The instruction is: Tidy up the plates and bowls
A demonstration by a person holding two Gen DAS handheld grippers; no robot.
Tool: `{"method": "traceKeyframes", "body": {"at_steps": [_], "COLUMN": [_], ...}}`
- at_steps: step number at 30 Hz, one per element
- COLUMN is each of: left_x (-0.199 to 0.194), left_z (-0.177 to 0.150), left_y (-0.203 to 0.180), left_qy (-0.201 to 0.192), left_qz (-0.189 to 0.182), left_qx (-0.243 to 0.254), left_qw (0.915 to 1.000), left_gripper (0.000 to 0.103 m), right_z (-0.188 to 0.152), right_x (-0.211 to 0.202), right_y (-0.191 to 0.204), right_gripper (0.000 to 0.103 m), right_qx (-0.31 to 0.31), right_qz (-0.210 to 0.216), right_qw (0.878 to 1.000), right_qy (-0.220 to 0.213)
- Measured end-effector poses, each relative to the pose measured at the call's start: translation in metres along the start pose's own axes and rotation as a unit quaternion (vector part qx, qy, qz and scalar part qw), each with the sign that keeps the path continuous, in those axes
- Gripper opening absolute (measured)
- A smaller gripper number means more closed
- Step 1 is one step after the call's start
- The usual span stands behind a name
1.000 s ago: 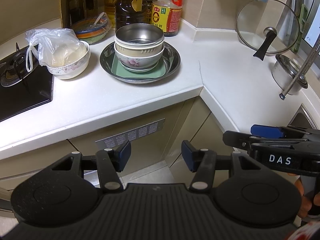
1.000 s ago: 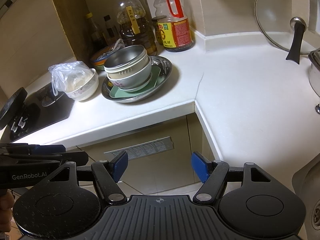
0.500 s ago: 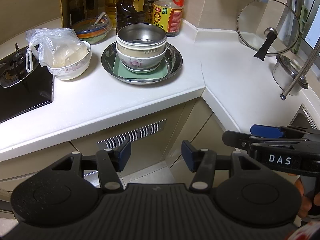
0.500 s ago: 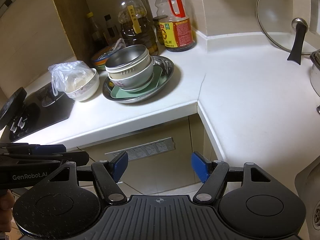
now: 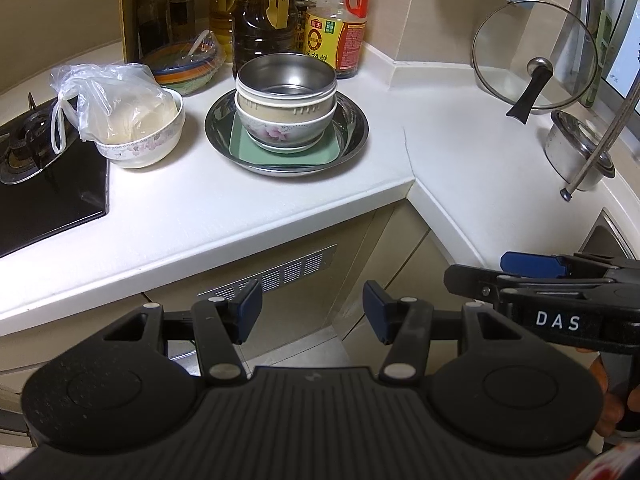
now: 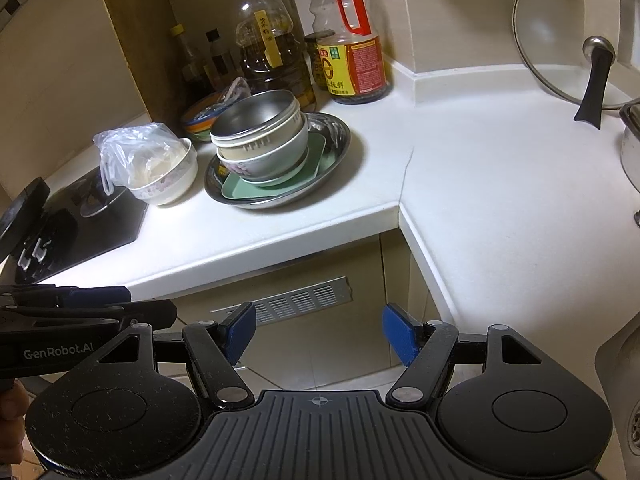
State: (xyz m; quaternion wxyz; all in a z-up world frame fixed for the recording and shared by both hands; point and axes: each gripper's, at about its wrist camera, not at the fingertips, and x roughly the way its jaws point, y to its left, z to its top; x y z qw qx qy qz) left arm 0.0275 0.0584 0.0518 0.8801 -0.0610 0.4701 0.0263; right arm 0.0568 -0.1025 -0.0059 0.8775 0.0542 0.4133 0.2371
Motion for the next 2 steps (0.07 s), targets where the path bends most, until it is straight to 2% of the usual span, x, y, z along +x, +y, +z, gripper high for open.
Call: {"method": "traceKeyframes", "body": {"at_steps": [2], "left_x": [-0.0004], "left_z": [0.0006], "left_y": [0.0037], "left_qy": [0.004], "left_qz": [-0.004], "left_qx": [-0.003], "left_qw": [1.0000], "left_gripper": [0.053], "right_z": [-0.0003], "right_x": [-0.0001], "right_y": [0.0001], "right_gripper": [0.070], "right_qx": [0.000], "right_qz": [-0.001], "right_qw": [1.000], "right_qy": [0.000]}}
